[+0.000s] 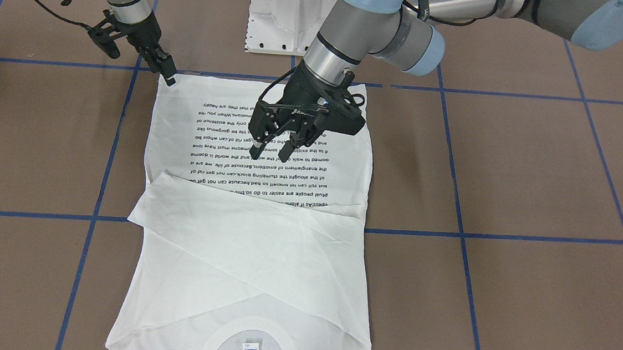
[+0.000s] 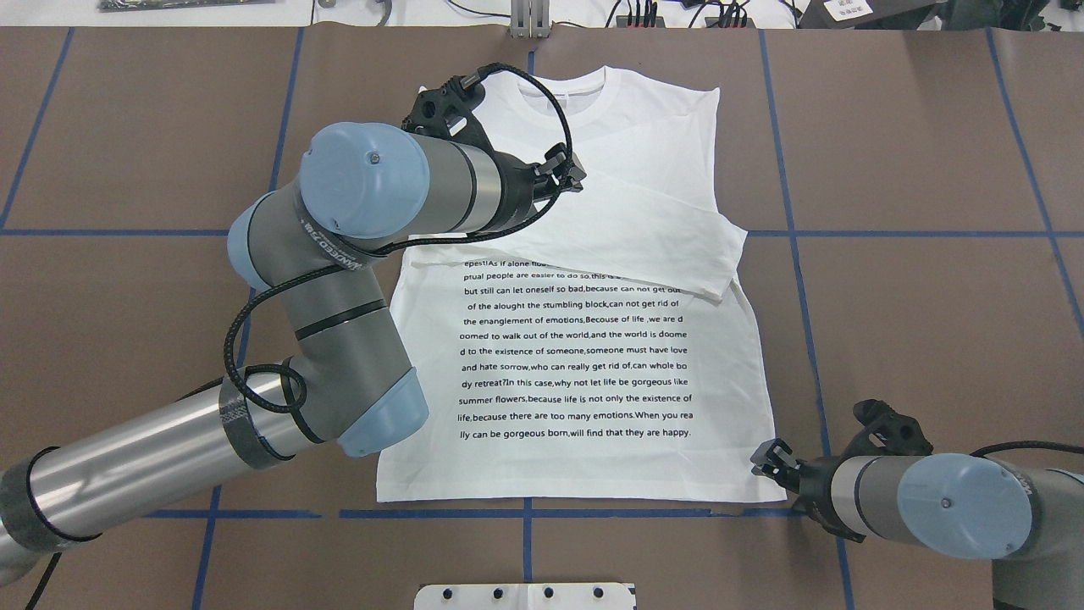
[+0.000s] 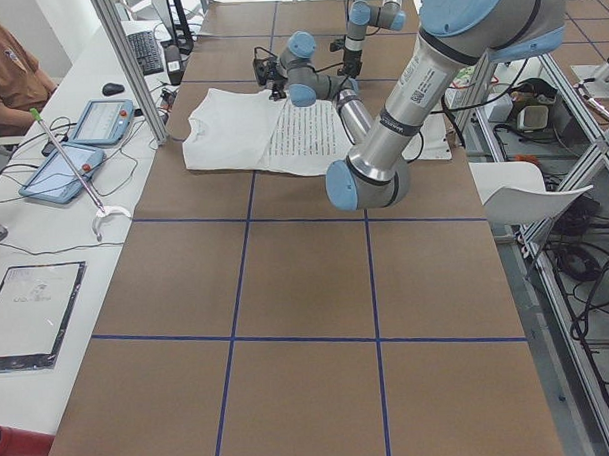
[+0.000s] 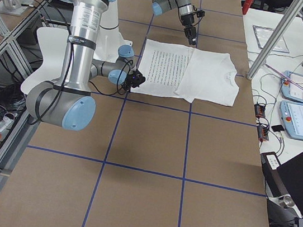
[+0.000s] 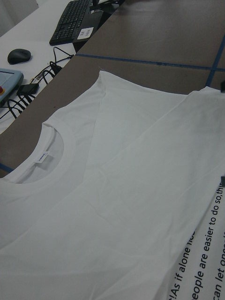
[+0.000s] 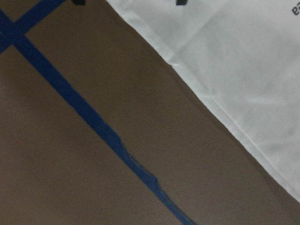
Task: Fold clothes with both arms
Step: 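Release the sleeve with the left gripper while the right gripper moves to the hem, then grasp the hem corners nearest the robot with both grippers, then lift the hem with both grippers and fold it toward the collar, then release the hem at the collar and raise both grippers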
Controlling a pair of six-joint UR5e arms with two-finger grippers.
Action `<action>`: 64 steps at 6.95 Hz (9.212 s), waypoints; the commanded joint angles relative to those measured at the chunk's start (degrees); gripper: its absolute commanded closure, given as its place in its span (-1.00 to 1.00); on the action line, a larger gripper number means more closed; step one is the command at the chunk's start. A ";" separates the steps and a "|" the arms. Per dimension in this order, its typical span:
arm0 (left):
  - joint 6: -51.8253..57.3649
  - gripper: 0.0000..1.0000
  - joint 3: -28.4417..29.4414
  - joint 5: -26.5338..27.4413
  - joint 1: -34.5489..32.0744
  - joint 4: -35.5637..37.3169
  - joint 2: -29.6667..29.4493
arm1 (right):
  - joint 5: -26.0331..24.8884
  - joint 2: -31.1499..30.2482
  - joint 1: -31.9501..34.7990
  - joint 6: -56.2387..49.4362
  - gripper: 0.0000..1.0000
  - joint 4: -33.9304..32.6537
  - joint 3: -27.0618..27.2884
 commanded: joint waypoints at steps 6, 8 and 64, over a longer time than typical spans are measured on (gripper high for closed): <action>-0.26 -0.34 -0.18 -0.01 0.08 -0.45 0.97 | 0.54 0.00 -0.76 -0.09 1.00 0.15 -0.10; -0.35 -0.35 -0.18 -0.01 0.17 -0.45 0.97 | 0.45 0.00 -1.29 -0.09 1.00 0.15 0.34; 12.22 0.45 25.66 -1.51 -12.57 -13.28 5.37 | 16.27 53.34 37.82 -37.53 -0.99 -13.39 -54.59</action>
